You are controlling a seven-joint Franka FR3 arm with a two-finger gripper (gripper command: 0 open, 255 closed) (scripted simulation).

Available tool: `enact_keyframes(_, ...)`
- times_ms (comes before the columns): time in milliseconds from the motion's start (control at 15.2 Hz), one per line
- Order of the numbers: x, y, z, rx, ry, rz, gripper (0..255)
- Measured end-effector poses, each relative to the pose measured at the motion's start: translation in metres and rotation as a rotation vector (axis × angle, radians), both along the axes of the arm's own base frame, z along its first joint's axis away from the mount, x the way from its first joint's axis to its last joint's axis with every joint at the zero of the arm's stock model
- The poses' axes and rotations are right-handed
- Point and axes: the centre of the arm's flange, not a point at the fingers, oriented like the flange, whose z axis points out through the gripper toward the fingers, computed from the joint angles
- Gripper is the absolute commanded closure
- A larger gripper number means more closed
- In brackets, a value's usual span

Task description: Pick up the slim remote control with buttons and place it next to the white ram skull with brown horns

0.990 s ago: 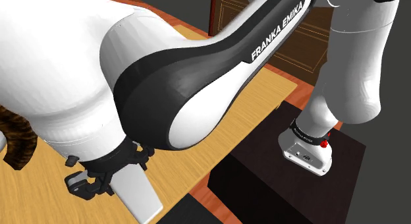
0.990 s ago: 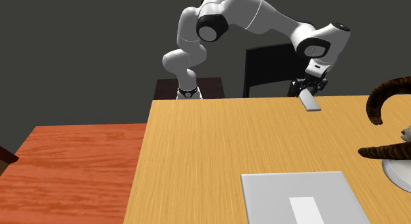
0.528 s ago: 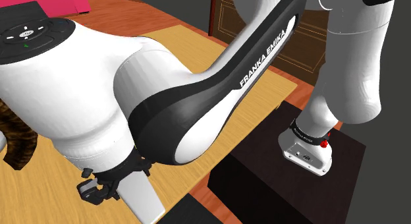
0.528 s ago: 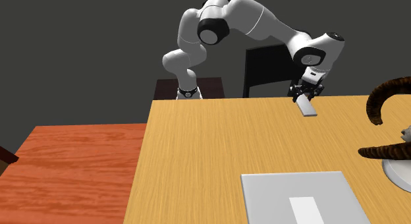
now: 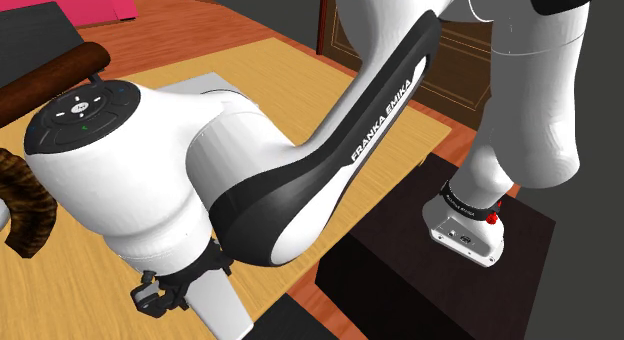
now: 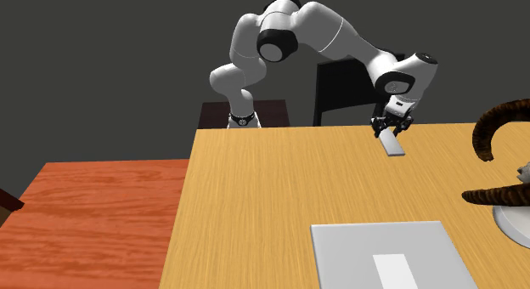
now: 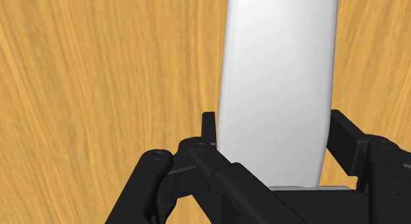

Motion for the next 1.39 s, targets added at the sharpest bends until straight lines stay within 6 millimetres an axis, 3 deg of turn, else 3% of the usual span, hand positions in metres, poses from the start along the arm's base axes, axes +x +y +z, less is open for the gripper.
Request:
enact_keyframes(264,0.0,0.0,-0.001,0.0,0.0,0.0,255)
enact_keyframes(330,0.0,0.0,-0.001,0.0,0.0,0.0,0)
enact_keyframes(726,0.0,0.0,-0.001,0.001,0.0,0.0,0)
enact_keyframes(1056,0.0,0.0,0.044,0.002,-0.001,0.0,0)
enact_keyframes(1386,0.0,0.0,0.049,0.001,0.0,0.0,0)
